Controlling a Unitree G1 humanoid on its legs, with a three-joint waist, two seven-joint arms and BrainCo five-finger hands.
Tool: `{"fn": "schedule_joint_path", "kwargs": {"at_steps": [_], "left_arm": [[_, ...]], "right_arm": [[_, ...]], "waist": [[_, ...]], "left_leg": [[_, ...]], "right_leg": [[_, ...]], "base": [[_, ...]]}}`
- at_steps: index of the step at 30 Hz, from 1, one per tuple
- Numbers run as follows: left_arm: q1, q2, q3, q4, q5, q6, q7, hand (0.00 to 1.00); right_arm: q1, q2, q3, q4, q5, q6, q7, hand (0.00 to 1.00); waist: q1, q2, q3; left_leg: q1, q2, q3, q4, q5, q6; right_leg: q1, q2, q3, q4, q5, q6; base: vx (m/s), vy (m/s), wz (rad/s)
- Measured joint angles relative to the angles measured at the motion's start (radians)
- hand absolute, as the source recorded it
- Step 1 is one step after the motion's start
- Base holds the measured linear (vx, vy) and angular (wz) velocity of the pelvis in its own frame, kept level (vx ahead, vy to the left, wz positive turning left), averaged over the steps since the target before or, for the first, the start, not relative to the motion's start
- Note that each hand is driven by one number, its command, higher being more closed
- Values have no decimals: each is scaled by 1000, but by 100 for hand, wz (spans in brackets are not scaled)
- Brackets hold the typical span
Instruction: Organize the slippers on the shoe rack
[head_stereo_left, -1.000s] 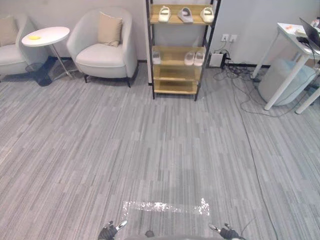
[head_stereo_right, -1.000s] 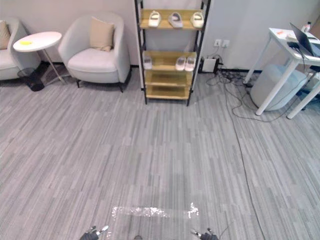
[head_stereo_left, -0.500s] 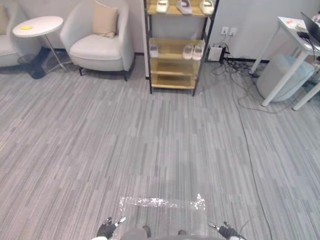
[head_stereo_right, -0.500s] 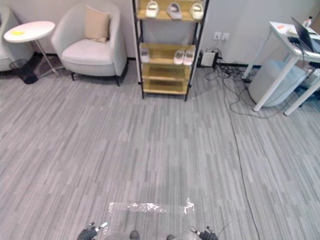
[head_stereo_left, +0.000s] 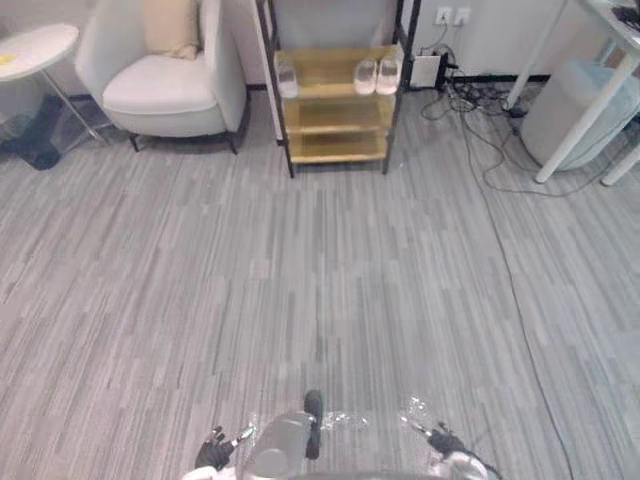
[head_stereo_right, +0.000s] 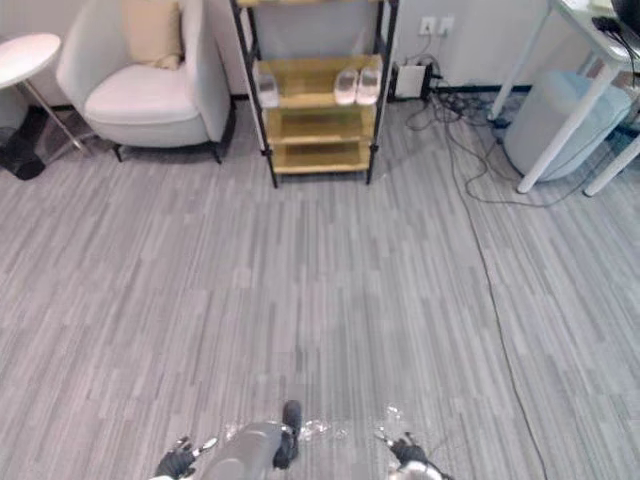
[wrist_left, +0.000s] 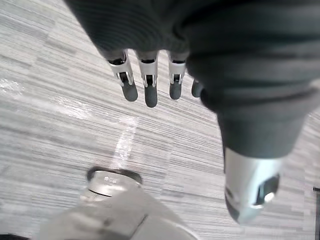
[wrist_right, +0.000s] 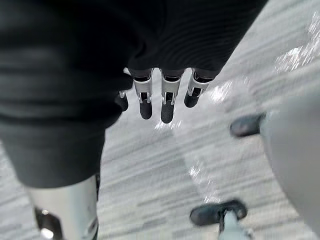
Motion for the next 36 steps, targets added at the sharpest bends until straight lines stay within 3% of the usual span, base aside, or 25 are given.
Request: {"fn": "schedule_joint_path", "kwargs": {"at_steps": [2,3,4,5,7,9,11,12,13,14,15,18,20,21,23,25,26,27,29,30,31,33,34,35,36], "left_arm": [[16,4,-2,-1,-15,3,-1,0],[21,7,-3,-1,-18,4,-1,0],[17,12,-5,-1,-21,5,-2,0],[17,14,-5,-1,-21,5,-3,0],[-24,7,-5,-4,-29,3,-5,0],[-49,0,-5,-5,-30,3,-4,0],[-68,-23,-7,-9,-30,2,-3,0],[-67,-24,-6,-10,-30,1,-3,0],[-63,-28,-6,-12,-30,0,-2,0],[-58,-28,-5,-13,-30,0,-2,0],[-53,-34,0,-12,-28,0,-1,0],[-48,-80,32,-25,-29,-1,-5,0],[-44,-100,71,-36,-28,0,-4,0],[-49,-96,74,-51,-28,0,-4,0],[-54,-92,53,-74,-28,-3,-4,0],[-69,-89,38,-86,-27,-14,-5,0],[-75,-90,33,-86,-26,-16,-5,0],[-78,-92,35,-84,-27,-17,-5,0],[-76,-92,39,-82,-24,-18,-4,0],[-75,-93,39,-82,-22,-18,-4,0],[-83,-96,39,-68,-20,-16,-5,0],[-90,-91,45,-71,-20,-16,-5,0],[-91,-76,58,-74,-19,-14,-8,0],[-81,-71,51,-70,-7,-13,-9,0],[-77,-71,48,-67,-5,-13,-10,0]], "right_arm": [[0,0,1,-3,-1,-2,7,0],[0,0,2,-5,-1,-2,10,0],[1,-1,4,-6,-1,-2,11,0],[2,-1,11,-7,-2,-2,11,0],[-13,-11,31,-7,-4,-1,11,0],[-27,-21,38,-7,-4,-1,12,0],[-45,-34,50,-7,-3,-1,10,0],[-44,-34,49,-8,-2,-1,10,0],[-40,-34,50,-7,-3,0,9,0],[-26,-30,58,-8,-2,0,10,0],[-23,-34,64,-8,-2,-1,11,0],[-30,-42,59,-14,-4,-2,11,0],[-24,-47,70,-36,-3,1,4,0],[-30,-34,69,-39,-1,-1,0,0],[-36,-27,69,-33,0,0,-4,0],[-45,-20,68,-33,1,0,-9,0],[-44,-24,67,-32,1,1,-11,0],[-45,-26,67,-31,1,1,-12,0],[-38,-25,70,-32,0,1,-12,0],[-38,-25,70,-32,0,1,-12,0],[-45,-20,69,-29,0,1,-12,0],[-49,-6,71,-24,-1,3,-11,0],[-52,22,72,-33,-4,2,-10,0],[-40,29,79,-32,-5,3,-9,0],[-36,28,81,-33,-5,2,-8,0]], "waist": [[-3,-2,1],[-4,-2,4],[-11,-9,2],[-13,-11,2],[-21,-9,4],[-30,3,12],[-56,22,25],[-61,21,25],[-65,15,24],[-66,2,17],[-77,11,4],[-67,70,-10],[-58,103,-3],[-54,100,14],[-43,78,26],[-24,66,32],[-15,58,38],[-10,60,43],[10,60,33],[12,64,29],[12,71,25],[15,53,32],[19,24,35],[26,30,13],[26,37,9]], "left_leg": [[104,2,8,-8,-60,2],[158,-1,11,-27,-76,4],[242,-2,10,-63,-89,14],[270,0,10,-79,-92,14],[343,20,4,-117,-107,18],[373,41,-15,-136,-108,19],[406,68,-57,-144,-110,15],[418,67,-67,-144,-115,7],[452,62,-89,-144,-145,-39],[476,53,-117,-140,-170,-43],[508,70,-158,-122,-218,-58],[354,149,-183,234,-217,-88],[191,252,-138,611,-165,-126],[132,277,-95,706,-188,-119],[52,261,-43,671,-232,-90],[-13,207,-5,494,-244,-77],[-36,158,0,304,-218,-66],[-42,111,-6,91,-94,-59],[-14,86,6,-60,65,-68],[-10,86,12,-69,91,-67],[3,77,19,-71,164,-16],[14,67,35,-55,145,6],[17,64,56,45,97,20],[53,75,65,10,61,14],[79,86,66,-1,33,12]], "right_leg": [[-76,-4,1,277,60,137],[-108,-15,-31,378,51,112],[-149,-33,-103,469,13,48],[-166,-39,-146,474,-6,21],[-260,-39,-288,349,-49,-44],[-311,-2,-320,193,-39,-62],[-348,66,-295,-135,119,-66],[-346,71,-284,-197,162,-64],[-343,76,-258,-275,257,-70],[-338,73,-247,-283,285,-86],[-333,81,-248,-233,352,-140],[-260,142,-312,-286,294,-148],[-139,220,-324,-382,278,-185],[-76,238,-321,-402,268,-199],[-17,228,-313,-415,240,-201],[11,204,-299,-421,213,-188],[25,183,-285,-426,194,-179],[50,159,-267,-428,164,-173],[77,140,-236,-442,138,-144],[79,139,-232,-443,135,-140],[89,129,-220,-440,122,-109],[103,108,-212,-446,128,-95],[138,89,-188,-421,149,-62],[111,93,-179,-285,111,-9],[94,96,-179,-225,98,10]], "base": [[392,133,-38],[526,136,-27],[346,78,-5],[380,59,11],[419,4,16],[519,-45,25],[518,-98,53],[477,-141,58],[397,-145,56],[632,-282,86],[543,-240,74],[497,-262,55],[504,-235,16],[445,-168,-7],[390,-121,-14],[346,-22,-23],[395,102,-24],[412,129,-32],[318,113,-31],[484,153,-19],[591,179,-9],[470,146,-8],[319,148,-20],[379,178,-27],[258,142,-26]]}}
